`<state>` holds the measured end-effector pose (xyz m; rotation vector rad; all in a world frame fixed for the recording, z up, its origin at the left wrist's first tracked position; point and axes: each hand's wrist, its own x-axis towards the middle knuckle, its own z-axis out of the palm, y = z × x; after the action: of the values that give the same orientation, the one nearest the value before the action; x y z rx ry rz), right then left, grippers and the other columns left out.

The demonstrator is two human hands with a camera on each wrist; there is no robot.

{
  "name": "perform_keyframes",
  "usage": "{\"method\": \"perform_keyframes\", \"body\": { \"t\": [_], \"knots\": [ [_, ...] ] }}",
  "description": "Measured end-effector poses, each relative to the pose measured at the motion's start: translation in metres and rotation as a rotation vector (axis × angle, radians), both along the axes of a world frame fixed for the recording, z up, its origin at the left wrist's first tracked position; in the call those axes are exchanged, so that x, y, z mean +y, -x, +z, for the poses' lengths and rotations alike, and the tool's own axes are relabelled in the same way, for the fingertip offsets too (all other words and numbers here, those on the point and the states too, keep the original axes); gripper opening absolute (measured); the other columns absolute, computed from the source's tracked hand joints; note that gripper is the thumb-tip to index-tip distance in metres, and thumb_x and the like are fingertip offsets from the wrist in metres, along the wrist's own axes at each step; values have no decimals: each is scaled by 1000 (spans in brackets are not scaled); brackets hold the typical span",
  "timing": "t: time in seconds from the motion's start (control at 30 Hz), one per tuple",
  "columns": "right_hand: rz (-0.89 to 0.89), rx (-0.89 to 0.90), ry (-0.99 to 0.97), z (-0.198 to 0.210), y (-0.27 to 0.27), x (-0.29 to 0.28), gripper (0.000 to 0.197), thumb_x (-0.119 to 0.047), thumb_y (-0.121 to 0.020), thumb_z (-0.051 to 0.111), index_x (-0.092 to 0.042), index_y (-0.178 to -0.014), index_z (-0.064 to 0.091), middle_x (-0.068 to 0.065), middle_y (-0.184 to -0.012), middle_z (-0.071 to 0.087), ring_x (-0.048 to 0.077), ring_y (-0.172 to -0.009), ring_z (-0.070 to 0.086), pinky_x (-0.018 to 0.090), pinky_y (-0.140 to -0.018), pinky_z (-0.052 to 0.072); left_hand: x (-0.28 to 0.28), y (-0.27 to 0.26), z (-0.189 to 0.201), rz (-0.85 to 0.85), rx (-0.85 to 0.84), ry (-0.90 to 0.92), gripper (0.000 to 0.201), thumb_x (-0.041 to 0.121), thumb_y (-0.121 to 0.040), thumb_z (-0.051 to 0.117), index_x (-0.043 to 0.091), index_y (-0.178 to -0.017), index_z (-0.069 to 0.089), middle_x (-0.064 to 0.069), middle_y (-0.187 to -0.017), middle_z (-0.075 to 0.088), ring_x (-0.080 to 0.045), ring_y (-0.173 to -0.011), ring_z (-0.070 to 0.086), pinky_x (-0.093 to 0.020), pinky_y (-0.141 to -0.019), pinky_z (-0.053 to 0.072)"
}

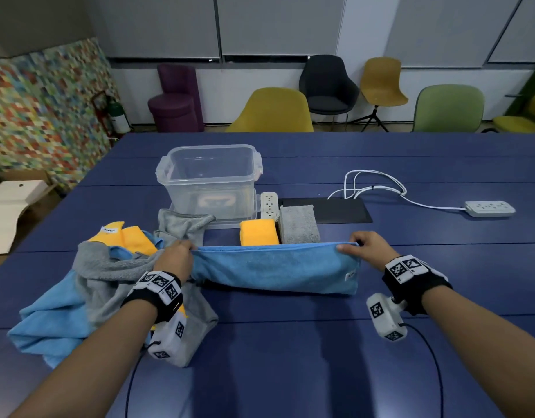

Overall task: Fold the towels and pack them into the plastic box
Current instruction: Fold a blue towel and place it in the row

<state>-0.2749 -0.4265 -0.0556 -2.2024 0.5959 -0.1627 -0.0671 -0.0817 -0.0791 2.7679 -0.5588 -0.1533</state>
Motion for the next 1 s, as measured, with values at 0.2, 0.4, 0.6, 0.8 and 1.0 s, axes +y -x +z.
{"method": "perform_keyframes", "body": {
  "t": [0.2,0.4,0.6,0.8,1.0],
  "knots": [
    [57,18,78,13,9,-6,21,-9,-96,47,3,-83,59,13,-74,53,21,-65,48,9,-53,42,0,4,14,-51,-62,90,26,11,-96,42,8,-115,59,-15,-121,55,-32,-112,51,-36,-88,39],
    [21,-80,231,48,34,-13,32,0,-87,56,-13,-116,57,-3,-60,42,6,-55,38,11,-52,36,-1,22,48,-92,-198,159,26,17,-98,38,15,-116,57,-11,-120,56,-31,-113,49,-41,-88,41],
    [-27,34,493,98,41,-21,18,-5,-86,57,-5,-101,67,7,-82,58,20,-78,50,23,-68,32,-6,27,88,-185,-354,224,31,22,-99,39,19,-126,55,-8,-121,57,-29,-117,49,-42,-90,43],
    [44,437,620,68,29,-18,19,-15,-85,56,-22,-102,62,3,-102,62,25,-99,58,33,-83,45,-6,29,68,-319,-207,-245,27,27,-99,41,20,-118,59,-3,-125,58,-24,-114,52,-35,-80,43],
    [-105,335,664,31,11,-17,23,-7,-88,44,-16,-105,58,9,-116,55,29,-105,55,35,-82,45,-18,18,50,-244,-179,-155,24,23,-97,41,18,-113,58,-4,-123,56,-25,-113,52,-35,-81,41]
  ]
}}
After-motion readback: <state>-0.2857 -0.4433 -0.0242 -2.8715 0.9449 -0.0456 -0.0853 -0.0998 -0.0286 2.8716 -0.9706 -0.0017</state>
